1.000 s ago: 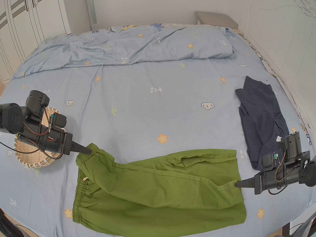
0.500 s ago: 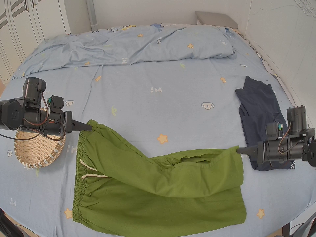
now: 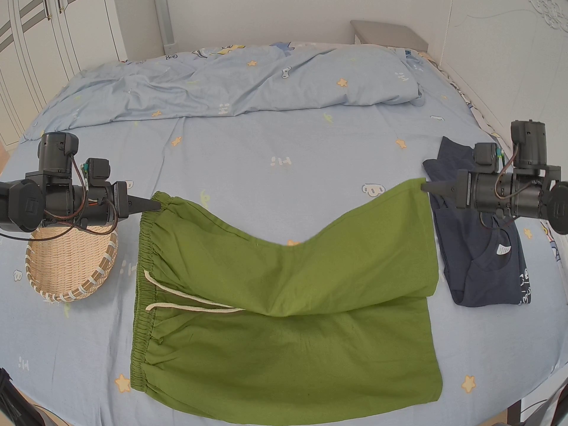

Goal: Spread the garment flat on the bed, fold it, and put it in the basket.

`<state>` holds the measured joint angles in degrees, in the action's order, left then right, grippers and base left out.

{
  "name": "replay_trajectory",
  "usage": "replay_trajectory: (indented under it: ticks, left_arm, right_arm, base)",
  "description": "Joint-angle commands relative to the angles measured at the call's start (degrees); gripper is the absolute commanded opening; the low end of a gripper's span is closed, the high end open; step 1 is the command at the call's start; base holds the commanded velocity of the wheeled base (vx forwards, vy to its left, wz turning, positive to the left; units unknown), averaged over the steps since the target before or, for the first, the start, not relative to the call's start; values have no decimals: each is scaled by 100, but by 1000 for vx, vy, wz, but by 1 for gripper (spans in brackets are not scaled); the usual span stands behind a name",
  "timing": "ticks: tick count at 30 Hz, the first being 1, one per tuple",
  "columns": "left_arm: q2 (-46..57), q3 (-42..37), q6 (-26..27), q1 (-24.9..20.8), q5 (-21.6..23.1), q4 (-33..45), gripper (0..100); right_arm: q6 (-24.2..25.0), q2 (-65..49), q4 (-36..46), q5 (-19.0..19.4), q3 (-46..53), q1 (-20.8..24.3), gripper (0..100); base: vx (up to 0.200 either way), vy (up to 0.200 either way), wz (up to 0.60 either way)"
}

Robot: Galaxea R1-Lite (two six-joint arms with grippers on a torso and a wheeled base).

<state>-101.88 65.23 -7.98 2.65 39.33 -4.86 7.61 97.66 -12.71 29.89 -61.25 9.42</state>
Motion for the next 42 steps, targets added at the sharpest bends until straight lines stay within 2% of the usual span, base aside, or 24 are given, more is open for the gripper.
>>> replay_trajectory:
  ticks: [1, 14, 18, 23, 42]
  left_arm:
    - [-245, 148, -256, 228, -4, -287, 0]
    - [-684, 315, -274, 395, -4, -647, 0]
    - [-763, 332, -327, 430, -4, -806, 0]
    - [-1010, 649, -335, 456, -13, -814, 0]
    - [-1765, 1361, -406, 500, -39, -814, 0]
  right_arm:
    - [-14, 719, 85, -80, -819, -46, 0]
    - [4, 1484, 155, -89, -2251, -90, 0]
    - [-22, 1827, 454, -106, -2867, -63, 0]
    - [-22, 2126, 489, -115, -3324, -46, 0]
    - [-22, 2785, 480, -326, -3886, -266, 0]
  base:
    - [0, 0, 0]
    - [0, 0, 0]
    - [0, 0, 0]
    - [0, 0, 0]
    - [0, 0, 0]
